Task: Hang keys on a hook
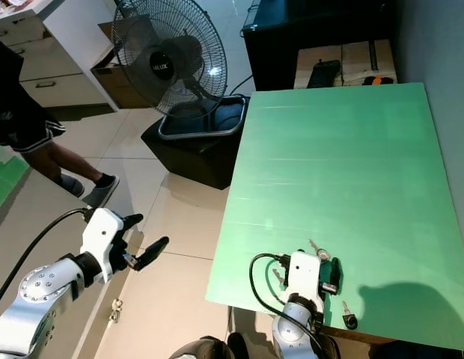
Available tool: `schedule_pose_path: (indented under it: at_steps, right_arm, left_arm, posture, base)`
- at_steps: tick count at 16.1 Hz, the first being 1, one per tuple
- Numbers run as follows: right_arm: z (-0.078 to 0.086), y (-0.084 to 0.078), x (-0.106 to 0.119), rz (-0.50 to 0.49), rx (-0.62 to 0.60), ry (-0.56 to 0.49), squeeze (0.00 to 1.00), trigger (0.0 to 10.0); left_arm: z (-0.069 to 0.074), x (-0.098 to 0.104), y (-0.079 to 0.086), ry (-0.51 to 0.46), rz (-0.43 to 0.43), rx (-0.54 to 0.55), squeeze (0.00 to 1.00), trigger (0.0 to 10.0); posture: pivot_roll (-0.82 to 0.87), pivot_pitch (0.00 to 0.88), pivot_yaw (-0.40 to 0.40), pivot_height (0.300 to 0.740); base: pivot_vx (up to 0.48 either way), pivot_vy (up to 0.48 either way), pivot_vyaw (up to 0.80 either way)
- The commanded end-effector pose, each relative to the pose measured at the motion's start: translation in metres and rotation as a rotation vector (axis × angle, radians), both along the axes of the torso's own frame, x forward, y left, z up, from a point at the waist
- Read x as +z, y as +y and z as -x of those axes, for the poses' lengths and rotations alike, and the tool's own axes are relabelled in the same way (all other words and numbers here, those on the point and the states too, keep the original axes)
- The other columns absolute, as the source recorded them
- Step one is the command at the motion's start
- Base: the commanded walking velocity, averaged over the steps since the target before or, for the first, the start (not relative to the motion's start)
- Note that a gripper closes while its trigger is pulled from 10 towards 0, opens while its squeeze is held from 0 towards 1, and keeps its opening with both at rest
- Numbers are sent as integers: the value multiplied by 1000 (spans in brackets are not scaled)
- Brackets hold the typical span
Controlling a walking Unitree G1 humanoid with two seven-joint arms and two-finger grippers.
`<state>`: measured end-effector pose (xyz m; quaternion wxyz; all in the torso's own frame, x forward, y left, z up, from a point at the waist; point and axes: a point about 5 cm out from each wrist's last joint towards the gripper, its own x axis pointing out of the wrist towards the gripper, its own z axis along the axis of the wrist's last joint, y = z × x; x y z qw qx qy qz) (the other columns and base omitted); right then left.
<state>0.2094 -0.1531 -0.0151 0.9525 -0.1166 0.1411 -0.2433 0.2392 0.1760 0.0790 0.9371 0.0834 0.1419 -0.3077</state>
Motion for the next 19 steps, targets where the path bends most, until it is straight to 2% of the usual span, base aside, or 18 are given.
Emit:
schedule_pose_path:
  at_steps: [1, 10, 16, 19]
  right_arm:
    - [12, 1, -11, -4, -14, 65, 0, 0]
    - [19, 7, -13, -13, -9, 73, 0, 0]
    - [16, -4, -4, 19, -29, 22, 0, 0]
    - [8, -7, 16, 78, 0, -62, 0, 0]
  left_arm:
    - [1, 2, 4, 2, -14, 2, 0, 10000]
    - [5, 2, 5, 9, -12, 11, 0, 10000]
    - [6, 2, 4, 12, -11, 11, 0, 10000]
    - [5, 1, 0, 6, 1, 1, 0, 10000]
  posture:
    - [-122, 163, 333, 740]
    - [-113, 173, 322, 740]
    - [-111, 180, 322, 740]
    - [-125, 178, 316, 740]
  base:
    - [0, 0, 0]
    - [0, 0, 0]
    - [0, 0, 0]
    - [0, 0, 0]
